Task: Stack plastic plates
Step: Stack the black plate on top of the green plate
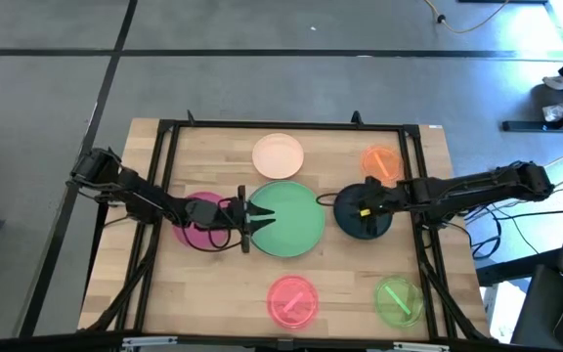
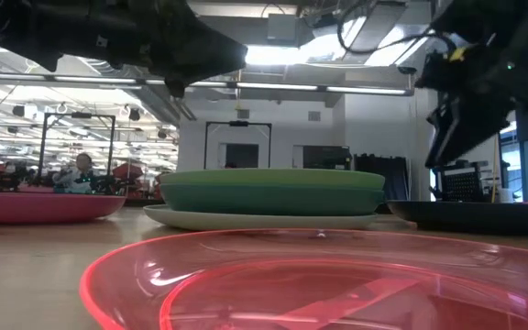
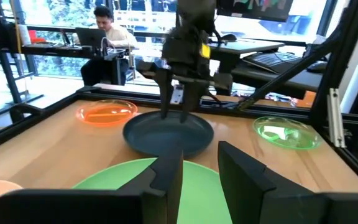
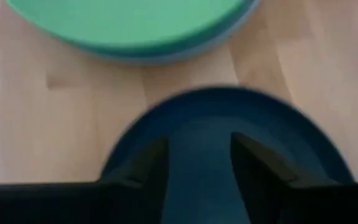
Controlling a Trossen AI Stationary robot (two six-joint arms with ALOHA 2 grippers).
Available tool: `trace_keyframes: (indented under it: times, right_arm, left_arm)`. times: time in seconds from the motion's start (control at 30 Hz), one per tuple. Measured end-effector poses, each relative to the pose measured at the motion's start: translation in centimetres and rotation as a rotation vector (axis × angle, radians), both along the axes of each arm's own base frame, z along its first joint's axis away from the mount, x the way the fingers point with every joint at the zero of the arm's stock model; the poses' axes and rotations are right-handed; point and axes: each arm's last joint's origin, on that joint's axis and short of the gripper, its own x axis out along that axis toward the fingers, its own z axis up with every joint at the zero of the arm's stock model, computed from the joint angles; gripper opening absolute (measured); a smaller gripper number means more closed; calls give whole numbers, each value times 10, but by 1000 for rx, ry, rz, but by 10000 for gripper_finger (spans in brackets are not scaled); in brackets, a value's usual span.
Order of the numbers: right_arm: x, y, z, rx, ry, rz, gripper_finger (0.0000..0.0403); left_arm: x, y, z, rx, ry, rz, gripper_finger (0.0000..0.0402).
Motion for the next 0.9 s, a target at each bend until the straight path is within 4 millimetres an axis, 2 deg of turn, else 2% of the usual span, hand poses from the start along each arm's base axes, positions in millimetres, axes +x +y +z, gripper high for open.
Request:
trace_keyframes:
  times: [0.2,0.43,0.67,0.9]
  right_arm:
    - [3,0,-8,23,57,-42,205]
    - [-1,0,-11,23,110,-65,202]
    - [-1,0,-12,52,102,-94,202]
    - [-4,2,-22,125,106,-96,202]
  left_arm:
    - [2,9,0,1,1,27,94]
    - [3,15,-3,-17,33,-2,94]
    - [3,13,-5,-25,52,-8,94]
    - [2,13,-5,-23,51,15,94]
